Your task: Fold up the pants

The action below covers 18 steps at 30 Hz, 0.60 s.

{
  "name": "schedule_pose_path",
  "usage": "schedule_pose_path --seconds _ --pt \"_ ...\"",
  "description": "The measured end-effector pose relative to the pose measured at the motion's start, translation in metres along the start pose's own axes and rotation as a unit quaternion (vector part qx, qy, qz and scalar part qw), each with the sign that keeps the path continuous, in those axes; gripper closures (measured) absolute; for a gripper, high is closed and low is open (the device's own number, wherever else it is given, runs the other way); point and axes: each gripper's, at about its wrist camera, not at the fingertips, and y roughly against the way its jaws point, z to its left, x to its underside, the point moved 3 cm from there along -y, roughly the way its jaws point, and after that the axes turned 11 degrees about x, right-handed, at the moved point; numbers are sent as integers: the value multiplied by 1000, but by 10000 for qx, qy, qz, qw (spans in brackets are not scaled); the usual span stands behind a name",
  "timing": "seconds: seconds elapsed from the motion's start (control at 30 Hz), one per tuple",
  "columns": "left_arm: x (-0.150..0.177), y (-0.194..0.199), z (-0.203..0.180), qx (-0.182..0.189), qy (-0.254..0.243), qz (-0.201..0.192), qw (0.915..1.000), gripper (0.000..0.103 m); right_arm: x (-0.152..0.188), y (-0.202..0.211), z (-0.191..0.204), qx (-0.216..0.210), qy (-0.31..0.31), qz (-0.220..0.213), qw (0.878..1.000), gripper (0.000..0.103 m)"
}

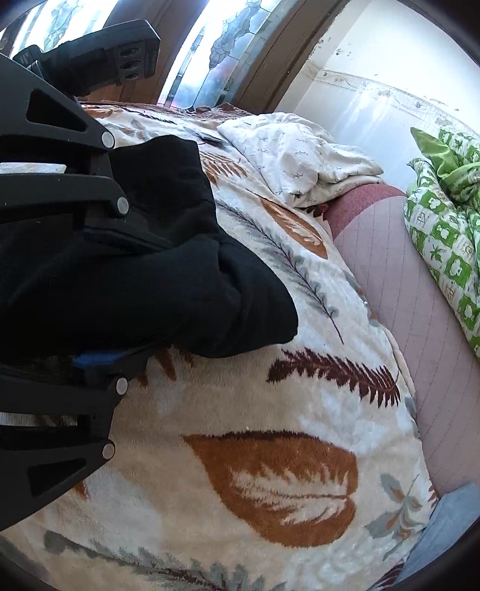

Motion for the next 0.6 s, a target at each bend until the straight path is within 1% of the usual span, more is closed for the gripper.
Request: schedule_pose_path --seconds 0.03,0.07,0.13,0.2,0.23,0.27,0.33,0.4,0.47,0.6 --pt "3 3 -2 -190 -89 9 9998 44 -1 6 -4 44 -2 -95 9999 46" --pt "8 9 -4 -462 -223 4 9987 44 -1 12 -7 98 34 -187 9998 46" --pt "17 20 -11 -819 -485 -74 9954 44 -2 27 -13 203 146 -358 9990 46" --pt "24 33 -20 -1081 -726 -241 9912 44 -3 45 -15 345 254 -608 9972 45" --pt "28 39 -25 -1177 -839 -345 9889 44 -4 53 -14 346 313 -697 9965 45" --pt "31 44 -29 -1203 -908 -431 9876 43 -5 58 -11 306 368 -721 9963 45" --pt "35 49 -33 -1138 -929 -538 9877 43 -8 64 0 197 556 -659 9961 45" --pt "38 51 -37 -1127 -920 -546 9879 43 -10 64 18 220 889 -604 9940 45" --pt "39 51 -40 -1174 -930 -545 9872 43 -9 55 38 235 1300 -357 9906 45" --pt "41 52 -40 -1357 -983 -551 9843 43 -6 32 73 524 2041 -66 9775 45"
